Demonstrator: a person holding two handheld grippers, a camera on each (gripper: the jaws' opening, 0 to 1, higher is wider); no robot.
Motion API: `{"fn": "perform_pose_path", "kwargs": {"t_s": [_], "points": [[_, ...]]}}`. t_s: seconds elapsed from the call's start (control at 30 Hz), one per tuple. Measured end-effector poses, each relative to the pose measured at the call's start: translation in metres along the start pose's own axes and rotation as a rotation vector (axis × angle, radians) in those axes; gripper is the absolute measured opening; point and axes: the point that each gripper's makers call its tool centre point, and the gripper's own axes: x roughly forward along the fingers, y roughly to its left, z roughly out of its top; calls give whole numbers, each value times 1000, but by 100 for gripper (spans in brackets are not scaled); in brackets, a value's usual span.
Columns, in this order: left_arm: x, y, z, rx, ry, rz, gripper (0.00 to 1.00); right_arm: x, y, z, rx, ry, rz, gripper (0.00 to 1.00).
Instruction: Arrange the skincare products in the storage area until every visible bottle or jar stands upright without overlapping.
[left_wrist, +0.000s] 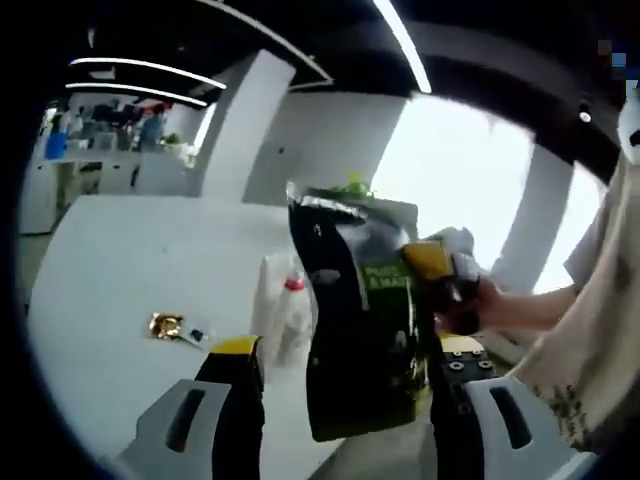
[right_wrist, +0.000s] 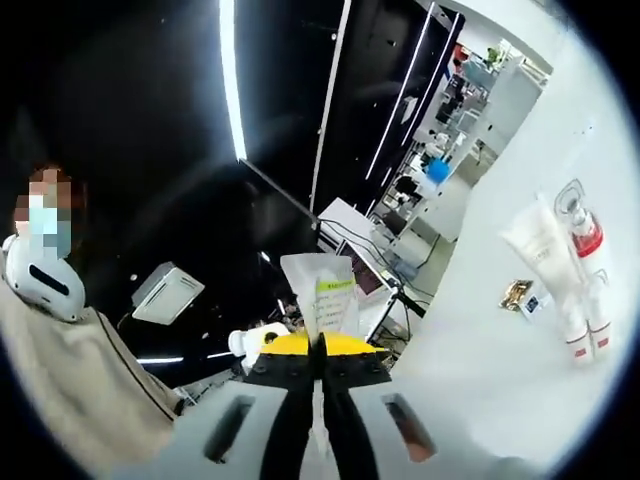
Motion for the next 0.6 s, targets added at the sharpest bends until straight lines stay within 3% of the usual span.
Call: {"fn": "perform_pose_path", "kwargs": {"t_s": [0.1,0.13,0.2,0.43,0.6], "points": [[2,-15,3,-72,-15,-98,64,-2,9,1,9,17,47,1],[2,-19,5,-85,-24,-125,59,-3,10,2,12,22,56,1],[0,-30,6,-62,-26,-186,35,-4,10,2,17,28,59,1],[0,-28,6,-109,-55,-161,26,-13,-2,3,17,49,15,1],[-4,-38,16,-158,-118,-215,6,-19,-11,5,-8,69,-27,1]]}}
